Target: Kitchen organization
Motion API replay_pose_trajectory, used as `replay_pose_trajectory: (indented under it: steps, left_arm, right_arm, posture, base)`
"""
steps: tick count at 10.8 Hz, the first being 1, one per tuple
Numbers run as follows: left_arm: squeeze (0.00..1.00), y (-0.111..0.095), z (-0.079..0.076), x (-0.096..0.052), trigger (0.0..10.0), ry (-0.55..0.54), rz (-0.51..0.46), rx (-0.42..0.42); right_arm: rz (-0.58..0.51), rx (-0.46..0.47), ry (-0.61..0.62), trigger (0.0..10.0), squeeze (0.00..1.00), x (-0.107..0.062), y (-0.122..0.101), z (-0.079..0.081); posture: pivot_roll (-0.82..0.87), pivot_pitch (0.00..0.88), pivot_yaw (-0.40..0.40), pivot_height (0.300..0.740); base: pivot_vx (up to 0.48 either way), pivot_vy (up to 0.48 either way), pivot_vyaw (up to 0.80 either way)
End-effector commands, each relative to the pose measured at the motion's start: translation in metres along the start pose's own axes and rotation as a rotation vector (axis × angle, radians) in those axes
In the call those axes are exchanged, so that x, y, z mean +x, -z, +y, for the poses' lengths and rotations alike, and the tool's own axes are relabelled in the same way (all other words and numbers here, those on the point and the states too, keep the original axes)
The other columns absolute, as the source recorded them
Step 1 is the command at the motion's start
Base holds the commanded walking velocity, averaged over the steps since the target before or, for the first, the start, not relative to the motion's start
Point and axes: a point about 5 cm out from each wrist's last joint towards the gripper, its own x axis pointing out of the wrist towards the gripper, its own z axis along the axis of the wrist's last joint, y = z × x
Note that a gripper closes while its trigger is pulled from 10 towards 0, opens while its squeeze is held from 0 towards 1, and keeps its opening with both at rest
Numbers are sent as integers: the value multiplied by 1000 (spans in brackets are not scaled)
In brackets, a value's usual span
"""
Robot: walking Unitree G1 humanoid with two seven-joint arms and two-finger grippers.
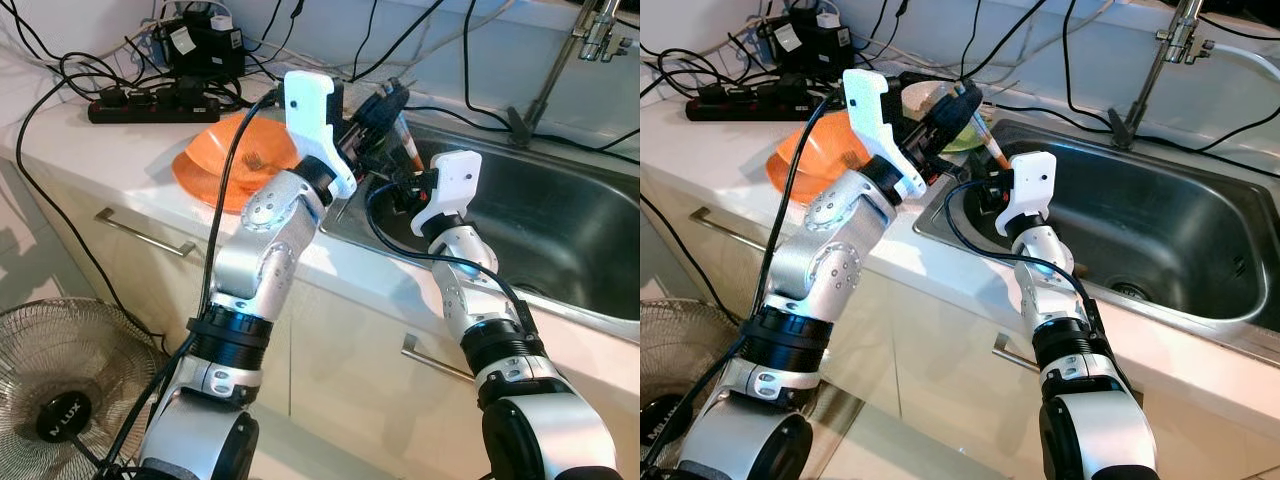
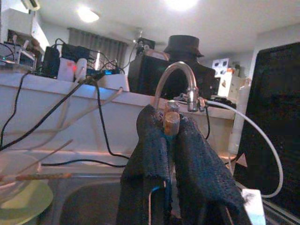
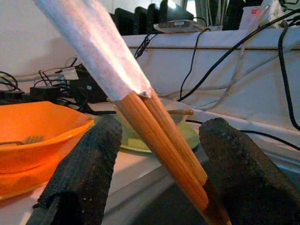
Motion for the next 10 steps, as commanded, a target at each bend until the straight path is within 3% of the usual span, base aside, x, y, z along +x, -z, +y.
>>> replay_pose_trajectory:
  steps: [1,2,3,10]
  left_arm:
    - [0,-2,-7,1,10000,40,-6,2]
    - [0,-2,-7,1,10000,37,-1,10]
    - [0,-2,-7,0,10000,30,-1,12]
    - [0,-5,0,2,10000,-18,-14,42]
  right_arm:
    - [6,-17,5,10000,0,0,0,-1]
    - [7,-15,7,10000,0,-1,0,-2]
    - [4,-16,7,0,0,-1,0,-2]
    - [5,-26,3,0,0,-1,-1,-4]
  posture:
    - [215,0,-28,725]
    - [214,0,-29,725]
    - [213,0,-30,725]
    - [213,0,-30,725]
  base:
    - [0,0,0]
    - [0,0,0]
    - [0,0,0]
    - [0,0,0]
